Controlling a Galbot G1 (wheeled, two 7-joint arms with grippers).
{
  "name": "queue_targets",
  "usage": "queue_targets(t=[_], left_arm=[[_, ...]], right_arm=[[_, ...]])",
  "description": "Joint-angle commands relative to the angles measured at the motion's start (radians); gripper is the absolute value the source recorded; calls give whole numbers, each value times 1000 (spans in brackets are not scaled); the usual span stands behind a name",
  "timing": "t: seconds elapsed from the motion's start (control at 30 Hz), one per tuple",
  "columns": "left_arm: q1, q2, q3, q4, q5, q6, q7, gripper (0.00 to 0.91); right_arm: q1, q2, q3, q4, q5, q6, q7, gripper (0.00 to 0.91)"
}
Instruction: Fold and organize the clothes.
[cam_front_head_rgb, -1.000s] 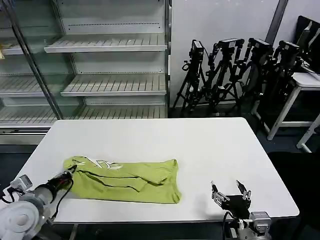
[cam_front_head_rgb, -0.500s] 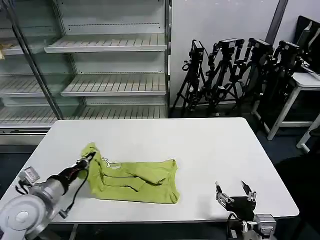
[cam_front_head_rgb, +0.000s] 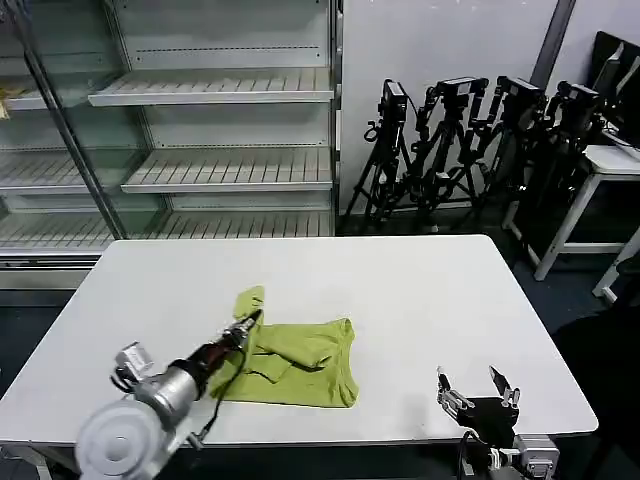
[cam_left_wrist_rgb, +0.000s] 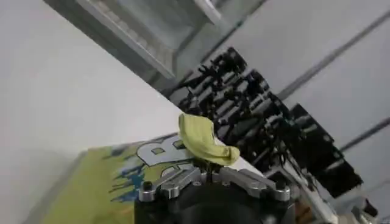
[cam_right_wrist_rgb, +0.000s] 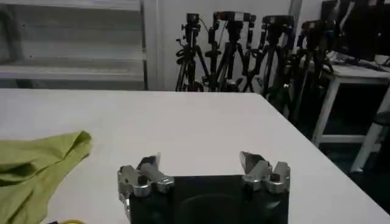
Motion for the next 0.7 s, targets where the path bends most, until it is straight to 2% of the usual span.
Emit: queue_targets(t=[0.03, 0.13, 0.2, 0.23, 0.27, 0.3, 0.5, 0.7], left_arm=[[-61, -77, 257, 63, 305, -25, 37, 50], [-69, -95, 265, 84, 334, -19, 40, 50], [-65, -94, 267, 78, 377, -18, 42, 91], [-62, -90, 263, 70, 381, -17, 45, 464], [-59, -86, 259, 60, 378, -13, 44, 464], [-57, -85, 253, 49, 378, -13, 45, 907], [-61, -81, 228, 33, 349, -7, 39, 907], [-48, -59, 172, -79, 325, 4, 33, 907]], right_arm=[[-2, -1, -10, -12, -14, 11, 2, 907], [1, -2, -19, -13, -16, 12, 4, 907], [2, -4, -21, -10, -16, 12, 4, 907], [3, -4, -21, -9, -16, 12, 4, 907], [4, -4, -21, -10, -16, 12, 4, 907], [5, -4, -22, -12, -17, 12, 5, 907], [10, -7, -39, -18, -23, 16, 5, 907], [25, -10, -51, -37, -23, 20, 5, 907]])
